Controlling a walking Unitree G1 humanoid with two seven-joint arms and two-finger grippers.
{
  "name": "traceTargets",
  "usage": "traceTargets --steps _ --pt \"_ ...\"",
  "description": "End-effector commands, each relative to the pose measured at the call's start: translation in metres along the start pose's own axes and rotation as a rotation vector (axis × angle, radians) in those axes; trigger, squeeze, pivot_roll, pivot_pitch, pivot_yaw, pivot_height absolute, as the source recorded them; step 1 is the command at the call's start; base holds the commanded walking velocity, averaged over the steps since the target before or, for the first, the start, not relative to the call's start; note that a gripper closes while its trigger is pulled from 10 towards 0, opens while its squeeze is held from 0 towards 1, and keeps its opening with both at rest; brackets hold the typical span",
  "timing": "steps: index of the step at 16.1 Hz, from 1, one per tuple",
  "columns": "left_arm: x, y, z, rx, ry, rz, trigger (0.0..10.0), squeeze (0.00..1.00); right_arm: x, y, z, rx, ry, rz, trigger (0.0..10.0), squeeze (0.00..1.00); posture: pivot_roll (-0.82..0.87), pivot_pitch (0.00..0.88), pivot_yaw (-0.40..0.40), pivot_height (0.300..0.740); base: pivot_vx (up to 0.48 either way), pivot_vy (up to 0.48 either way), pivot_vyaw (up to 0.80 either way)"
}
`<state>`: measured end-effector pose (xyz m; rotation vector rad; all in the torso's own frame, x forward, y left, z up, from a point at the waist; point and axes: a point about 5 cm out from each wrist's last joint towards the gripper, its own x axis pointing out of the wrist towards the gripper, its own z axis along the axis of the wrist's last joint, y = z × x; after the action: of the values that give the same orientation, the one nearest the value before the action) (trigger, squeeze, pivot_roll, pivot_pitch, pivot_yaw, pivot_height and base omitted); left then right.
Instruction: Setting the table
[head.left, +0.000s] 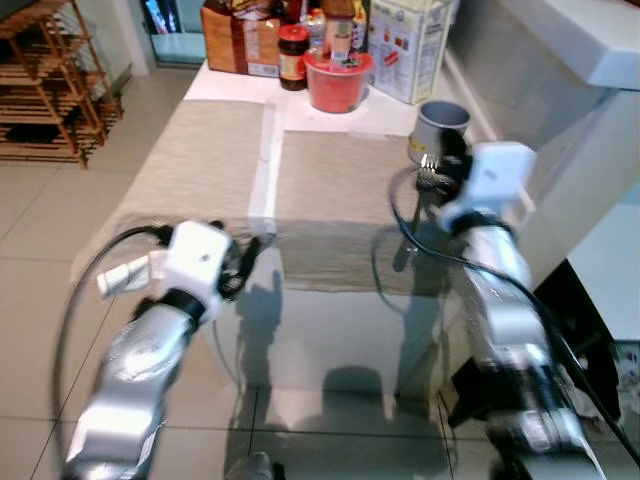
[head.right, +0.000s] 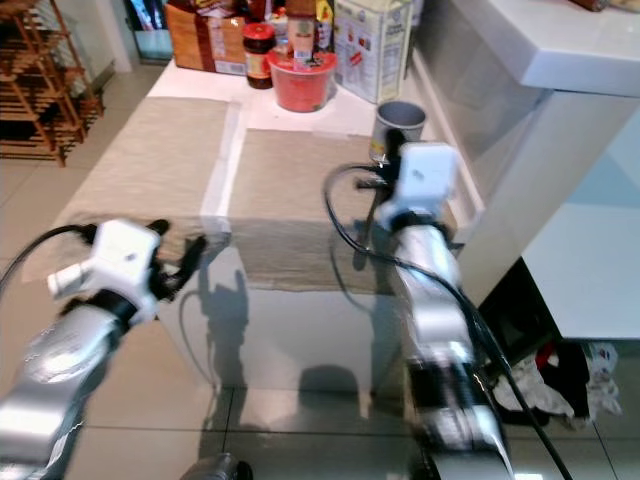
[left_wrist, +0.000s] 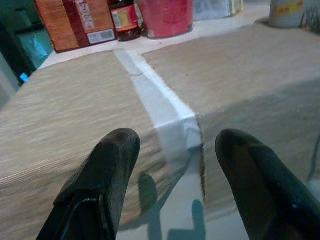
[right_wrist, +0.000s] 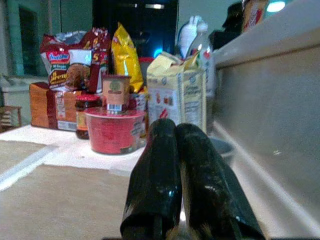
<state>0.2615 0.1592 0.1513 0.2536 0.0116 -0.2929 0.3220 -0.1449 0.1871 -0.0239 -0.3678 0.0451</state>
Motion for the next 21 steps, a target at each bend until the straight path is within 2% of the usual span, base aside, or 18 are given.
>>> traceTargets --steps 1,2,4,6,7,9,11,15,19,21 --pt "0.003 -0.003 0.0 0.005 -0.01 -0.008 10.0 0.0 -0.001 -0.003 0.006 -0.022 -0.014 -0.002 10.0 0.0 0.15 0.0 -0.028 0.731 0.0 0.0 0.0" --pt "0.014 -0.008 -0.001 -0.025 -0.024 -0.023 10.0 0.0 -0.017 -0.011 0.007 -0.022 -0.008 -0.027 10.0 0.0 0.1 0.0 -0.023 0.731 0.0 0.0 0.0" --pt "0.026 -0.012 -0.002 -0.058 -0.036 -0.032 10.0 0.0 -0.038 -0.015 0.004 -0.028 0.021 -0.041 10.0 0.0 0.05 0.0 -0.015 0.731 0.0 0.0 0.0" --pt "0.035 -0.018 -0.001 -0.092 -0.057 -0.052 10.0 0.0 -0.061 -0.01 0.0 -0.036 0.053 -0.033 10.0 0.0 0.03 0.0 -0.007 0.731 0.0 0.0 0.0" --pt "0.038 -0.022 0.0 -0.1 -0.072 -0.064 10.0 0.0 -0.068 -0.005 -0.001 -0.022 0.067 -0.025 10.0 0.0 0.02 0.0 -0.002 0.731 0.0 0.0 0.0" --pt "0.044 -0.027 0.002 -0.102 -0.09 -0.075 10.0 0.0 -0.071 0.003 -0.005 0.002 0.097 -0.003 10.0 0.0 0.01 0.0 0.003 0.731 0.0 0.0 -0.73" --pt "0.047 -0.028 0.003 -0.1 -0.104 -0.078 10.0 0.0 -0.069 0.004 -0.006 -0.004 0.107 0.0 10.0 0.0 0.01 0.0 0.003 0.731 0.0 0.0 -0.67" --pt "0.051 -0.017 0.007 -0.046 -0.133 -0.016 10.0 0.0 -0.062 0.006 -0.01 -0.026 0.113 0.013 10.0 0.0 0.04 0.0 -0.001 0.731 0.0 0.0 -0.31" --pt "0.062 -0.007 0.03 -0.031 -0.181 0.008 10.0 0.0 -0.066 0.009 -0.013 -0.024 0.128 0.014 10.0 0.0 0.04 0.0 0.008 0.731 0.0 0.0 0.0" --pt "0.067 -0.016 0.037 -0.021 -0.18 -0.031 10.0 0.0 -0.068 0.009 -0.016 -0.02 0.139 0.006 10.0 0.0 0.03 0.0 0.012 0.731 0.0 0.0 0.0"
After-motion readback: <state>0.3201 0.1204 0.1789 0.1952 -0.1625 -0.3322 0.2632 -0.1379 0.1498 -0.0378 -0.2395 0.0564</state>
